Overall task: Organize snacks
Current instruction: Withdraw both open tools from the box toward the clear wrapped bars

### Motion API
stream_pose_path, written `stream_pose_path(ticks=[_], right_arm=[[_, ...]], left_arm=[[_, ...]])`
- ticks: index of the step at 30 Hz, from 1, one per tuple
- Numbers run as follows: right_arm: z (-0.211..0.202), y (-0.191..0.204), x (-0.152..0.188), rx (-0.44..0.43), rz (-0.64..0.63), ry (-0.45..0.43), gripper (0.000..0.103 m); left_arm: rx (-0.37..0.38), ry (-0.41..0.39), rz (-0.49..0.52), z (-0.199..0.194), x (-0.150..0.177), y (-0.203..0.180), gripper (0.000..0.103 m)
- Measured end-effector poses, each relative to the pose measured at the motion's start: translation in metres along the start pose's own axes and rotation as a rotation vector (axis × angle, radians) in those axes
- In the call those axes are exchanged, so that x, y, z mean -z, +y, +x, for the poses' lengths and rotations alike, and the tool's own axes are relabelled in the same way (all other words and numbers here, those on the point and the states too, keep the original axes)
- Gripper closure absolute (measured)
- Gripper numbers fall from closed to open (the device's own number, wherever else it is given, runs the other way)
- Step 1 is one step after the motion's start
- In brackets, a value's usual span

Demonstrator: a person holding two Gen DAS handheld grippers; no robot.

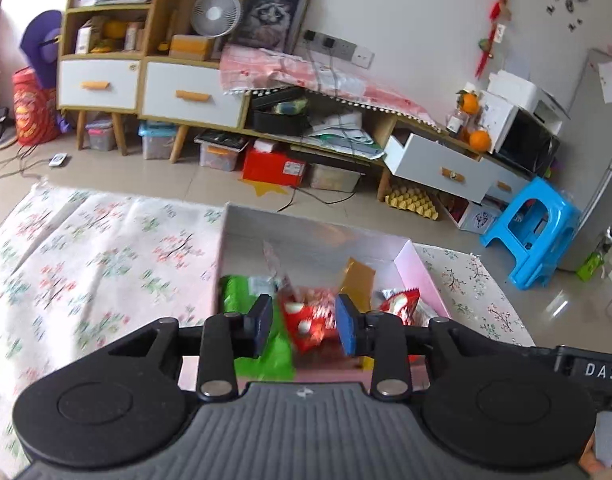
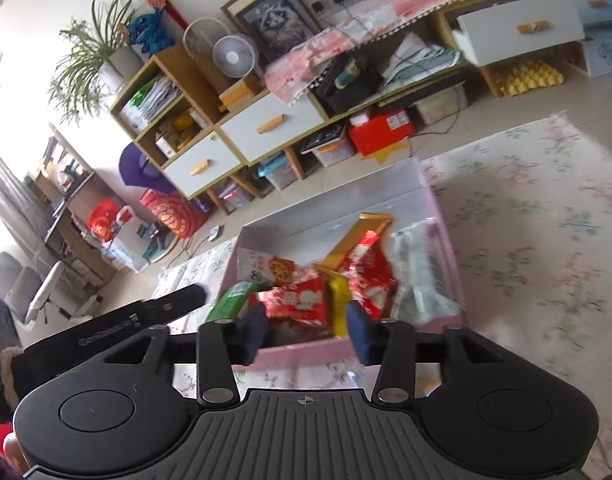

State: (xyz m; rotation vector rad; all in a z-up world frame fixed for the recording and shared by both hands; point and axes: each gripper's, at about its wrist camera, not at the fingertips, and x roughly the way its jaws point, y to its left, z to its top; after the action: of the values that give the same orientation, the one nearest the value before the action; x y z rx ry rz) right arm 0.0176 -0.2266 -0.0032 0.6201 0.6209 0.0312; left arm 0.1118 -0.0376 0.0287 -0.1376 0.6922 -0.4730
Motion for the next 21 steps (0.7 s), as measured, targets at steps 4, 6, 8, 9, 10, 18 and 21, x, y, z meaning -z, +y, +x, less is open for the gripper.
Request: stream_pose_path(ticks=[4, 6, 8, 9, 10, 18, 21], right_arm=[[-0.021, -0.004, 0.009, 0.038, -0.018, -0.007, 0.055], [-0.029, -0.006, 0.014, 0.050, -0.024, -0.005, 0.052], [-0.039, -0.007, 0.020, 0.072, -0.020, -0.014, 0.051], [-0.042, -0.009, 0.023, 0.077, -0.011, -0.019, 0.050], [-0.047, -0.011, 0.027, 0.075, 0.006, -0.024, 0.046], [-0.045, -0.024, 0.055, 0.117, 0.041, 0.019, 0.035], [-0.046, -0.029, 0.059, 0.104, 0.084, 0.030, 0.035]], left_arm=[[-0.016, 0.020, -0.050, -0.018, 0.014, 0.007, 0.055], [-0.033, 0.037, -0.031, -0.024, 0.025, 0.006, 0.052], [-0.055, 0.054, -0.029, -0.026, 0.034, 0.007, 0.048], [-0.052, 0.066, -0.035, -0.026, 0.039, 0.009, 0.044], [-0.047, 0.081, -0.041, -0.025, 0.044, 0.010, 0.042], [-0.072, 0.142, -0.075, -0.030, 0.062, 0.028, 0.030], [-0.072, 0.140, -0.047, -0.035, 0.065, 0.024, 0.027]])
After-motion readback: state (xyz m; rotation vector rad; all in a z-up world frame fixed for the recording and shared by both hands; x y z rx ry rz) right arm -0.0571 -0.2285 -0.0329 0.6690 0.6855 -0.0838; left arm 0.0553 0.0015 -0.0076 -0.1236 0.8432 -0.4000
